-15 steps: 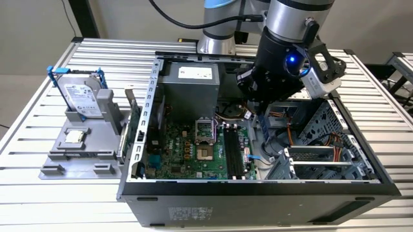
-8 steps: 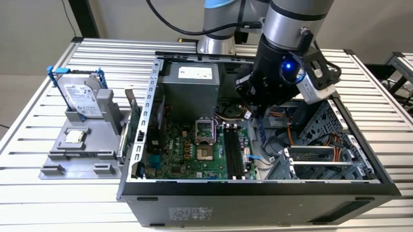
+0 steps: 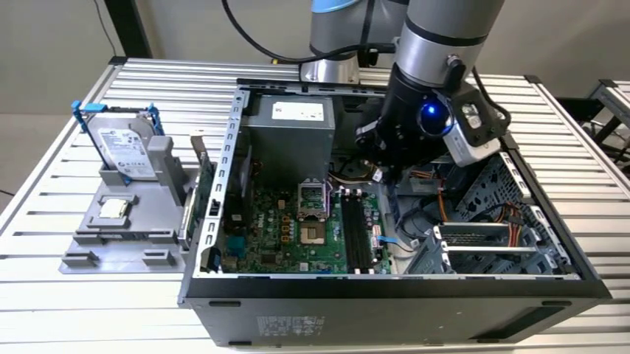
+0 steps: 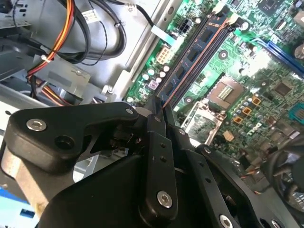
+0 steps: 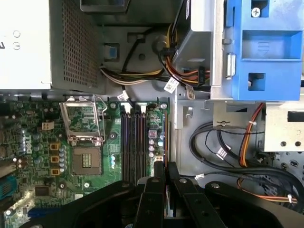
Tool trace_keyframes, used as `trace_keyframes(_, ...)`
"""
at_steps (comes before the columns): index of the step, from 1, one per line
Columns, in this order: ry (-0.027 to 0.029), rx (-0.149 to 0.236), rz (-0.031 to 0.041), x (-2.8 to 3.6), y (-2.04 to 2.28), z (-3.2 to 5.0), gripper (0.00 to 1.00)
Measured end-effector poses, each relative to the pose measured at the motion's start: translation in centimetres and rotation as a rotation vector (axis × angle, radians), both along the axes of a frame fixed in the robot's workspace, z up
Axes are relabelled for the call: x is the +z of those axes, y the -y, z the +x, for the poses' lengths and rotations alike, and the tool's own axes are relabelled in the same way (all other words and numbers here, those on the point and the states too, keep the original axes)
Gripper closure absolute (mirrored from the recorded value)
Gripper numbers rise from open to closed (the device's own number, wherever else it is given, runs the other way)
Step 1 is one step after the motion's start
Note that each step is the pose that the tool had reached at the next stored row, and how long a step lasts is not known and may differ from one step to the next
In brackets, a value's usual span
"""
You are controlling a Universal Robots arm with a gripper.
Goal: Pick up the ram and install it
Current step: 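Insert the ram into the slot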
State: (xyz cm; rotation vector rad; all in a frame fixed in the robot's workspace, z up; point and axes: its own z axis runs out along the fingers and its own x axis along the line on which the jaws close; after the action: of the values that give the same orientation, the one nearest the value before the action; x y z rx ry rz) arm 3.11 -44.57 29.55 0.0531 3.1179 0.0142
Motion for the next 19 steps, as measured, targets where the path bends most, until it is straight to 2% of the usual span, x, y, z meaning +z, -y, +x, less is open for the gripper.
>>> trace_keyframes(3,0.0,-0.009,-0.0004,-0.55,-0.16,0.0,1.0)
trace_keyframes(10,0.0,-0.01,-0.0034,-1.81,-0.16,-0.12,1.0)
trace_keyframes(15,0.0001,-0.009,-0.0035,-2.72,-0.16,-1.41,1.0)
trace_keyframes(19,0.0001,0.007,-0.0035,-3.46,-0.16,-1.77,1.0)
